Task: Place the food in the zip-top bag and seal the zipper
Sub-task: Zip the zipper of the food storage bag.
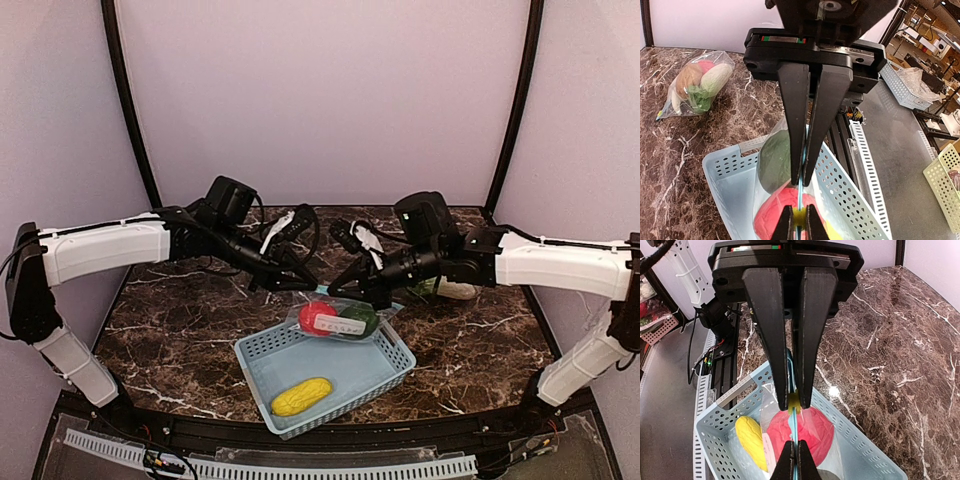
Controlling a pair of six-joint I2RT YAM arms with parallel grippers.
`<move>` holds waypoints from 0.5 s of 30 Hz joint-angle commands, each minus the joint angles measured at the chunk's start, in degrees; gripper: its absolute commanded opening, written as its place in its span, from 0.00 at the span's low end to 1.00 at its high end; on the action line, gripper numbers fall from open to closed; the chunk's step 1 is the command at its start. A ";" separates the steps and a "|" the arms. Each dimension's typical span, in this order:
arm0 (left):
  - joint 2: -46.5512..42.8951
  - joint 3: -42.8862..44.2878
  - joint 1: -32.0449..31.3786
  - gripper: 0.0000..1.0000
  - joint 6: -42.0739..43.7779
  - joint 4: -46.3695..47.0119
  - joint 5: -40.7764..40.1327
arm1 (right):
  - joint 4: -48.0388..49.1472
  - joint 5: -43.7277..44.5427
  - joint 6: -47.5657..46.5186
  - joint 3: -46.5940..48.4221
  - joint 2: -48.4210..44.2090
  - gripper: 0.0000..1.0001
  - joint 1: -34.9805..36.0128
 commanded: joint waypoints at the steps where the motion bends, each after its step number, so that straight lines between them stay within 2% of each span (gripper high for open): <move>1: -2.37 0.29 1.96 0.01 1.96 -8.20 -1.42 | -3.12 3.28 -1.10 -1.13 -3.51 0.00 -1.27; 15: -3.34 1.47 4.55 0.01 4.34 -11.61 -2.74 | -5.43 7.93 -0.97 -1.73 -6.43 0.00 -2.55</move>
